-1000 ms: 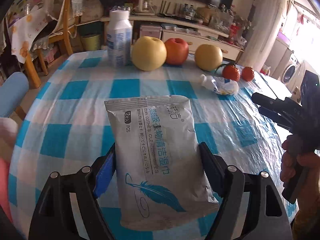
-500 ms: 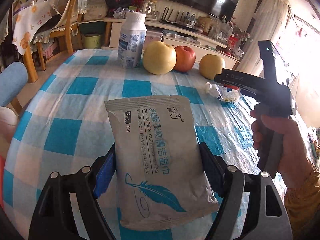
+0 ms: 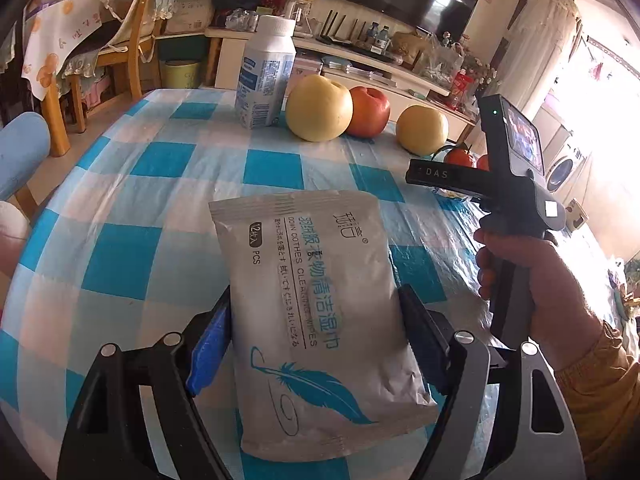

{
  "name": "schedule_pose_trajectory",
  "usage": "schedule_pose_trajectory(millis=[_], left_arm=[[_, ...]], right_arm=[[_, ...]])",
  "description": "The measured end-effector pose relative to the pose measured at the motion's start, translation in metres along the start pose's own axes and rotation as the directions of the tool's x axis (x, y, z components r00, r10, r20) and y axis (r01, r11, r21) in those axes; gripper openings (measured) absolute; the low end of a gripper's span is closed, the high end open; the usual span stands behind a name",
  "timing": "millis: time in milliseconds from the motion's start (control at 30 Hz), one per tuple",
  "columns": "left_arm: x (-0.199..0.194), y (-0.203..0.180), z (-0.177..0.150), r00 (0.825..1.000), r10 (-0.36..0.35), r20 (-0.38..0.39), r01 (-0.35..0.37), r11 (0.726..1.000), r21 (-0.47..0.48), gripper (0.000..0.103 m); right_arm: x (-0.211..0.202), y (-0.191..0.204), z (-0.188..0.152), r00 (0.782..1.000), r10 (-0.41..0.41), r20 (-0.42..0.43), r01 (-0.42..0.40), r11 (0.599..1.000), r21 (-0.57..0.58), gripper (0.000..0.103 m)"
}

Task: Collect trash
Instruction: 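Grasp the white wipes packet with the left tool while the right tool grasps the crumpled white bottle, then lift and carry the wipes packet and bottle over the pink bucket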

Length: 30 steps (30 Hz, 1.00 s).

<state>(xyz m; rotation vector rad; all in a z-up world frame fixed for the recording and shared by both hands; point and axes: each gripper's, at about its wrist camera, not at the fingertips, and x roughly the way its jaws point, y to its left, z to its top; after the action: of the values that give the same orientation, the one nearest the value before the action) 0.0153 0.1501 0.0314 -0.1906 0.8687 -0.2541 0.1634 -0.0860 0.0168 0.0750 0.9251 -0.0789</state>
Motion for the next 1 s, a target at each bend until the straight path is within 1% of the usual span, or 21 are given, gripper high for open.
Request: schedule_pose_trajectory(millis=[167, 367, 467, 600, 700, 1000], left_arm=[[0.0, 0.002, 0.001, 1.0, -0.003, -0.001, 0.003, 1.0, -0.003, 0.078], [0.0, 0.002, 0.002, 1.0, -0.006, -0.001, 0.006, 1.0, 0.001, 0.079], [-0.002, 0.001, 0.002, 1.0, 0.0, 0.004, 0.0, 1.0, 0.01, 0.078], [-0.006, -0.001, 0.001, 1.0, 0.002, 0.015, -0.002, 1.0, 0.024, 0.078], [-0.01, -0.002, 0.0, 1.0, -0.003, 0.021, 0.003, 1.0, 0.024, 0.078], [-0.029, -0.006, -0.005, 0.999, 0.011, 0.036, -0.012, 0.999, 0.046, 0.078]], right_arm=[[-0.007, -0.005, -0.007, 1.0, 0.007, 0.009, -0.007, 1.0, -0.001, 0.095], [-0.029, -0.012, -0.025, 0.999, 0.025, 0.031, -0.025, 1.0, -0.012, 0.095], [-0.045, -0.016, -0.039, 0.998, 0.045, 0.036, -0.045, 0.999, -0.007, 0.095], [-0.067, -0.017, -0.059, 0.997, 0.061, 0.042, -0.06, 0.998, -0.029, 0.095], [-0.087, -0.015, -0.077, 0.996, 0.075, 0.048, -0.073, 0.997, -0.04, 0.095], [-0.139, -0.006, -0.126, 0.992, 0.113, 0.063, -0.109, 0.992, -0.065, 0.095]])
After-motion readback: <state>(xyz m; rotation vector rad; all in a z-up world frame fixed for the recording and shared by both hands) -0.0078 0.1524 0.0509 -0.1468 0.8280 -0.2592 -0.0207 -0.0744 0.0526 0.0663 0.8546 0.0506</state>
